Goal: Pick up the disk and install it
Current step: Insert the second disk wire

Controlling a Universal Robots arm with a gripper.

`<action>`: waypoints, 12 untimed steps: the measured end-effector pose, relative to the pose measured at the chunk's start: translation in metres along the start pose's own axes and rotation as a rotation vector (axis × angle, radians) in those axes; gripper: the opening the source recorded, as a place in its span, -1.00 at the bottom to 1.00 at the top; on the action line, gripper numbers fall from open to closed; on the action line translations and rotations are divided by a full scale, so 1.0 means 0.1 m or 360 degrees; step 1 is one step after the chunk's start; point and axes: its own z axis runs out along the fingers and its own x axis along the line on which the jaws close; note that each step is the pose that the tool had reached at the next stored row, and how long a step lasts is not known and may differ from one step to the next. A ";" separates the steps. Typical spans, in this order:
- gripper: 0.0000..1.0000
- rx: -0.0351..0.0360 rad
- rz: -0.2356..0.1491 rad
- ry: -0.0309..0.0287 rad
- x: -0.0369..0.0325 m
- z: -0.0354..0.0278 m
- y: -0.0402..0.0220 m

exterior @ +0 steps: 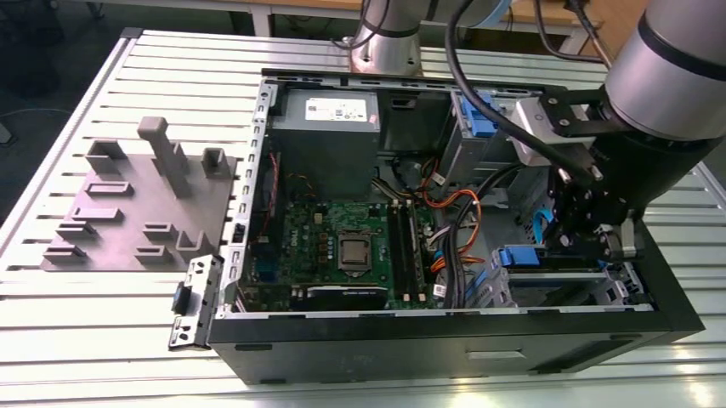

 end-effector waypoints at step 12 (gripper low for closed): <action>-0.68 0.0004 0.0000 0.00001 0.021 0.048 0.007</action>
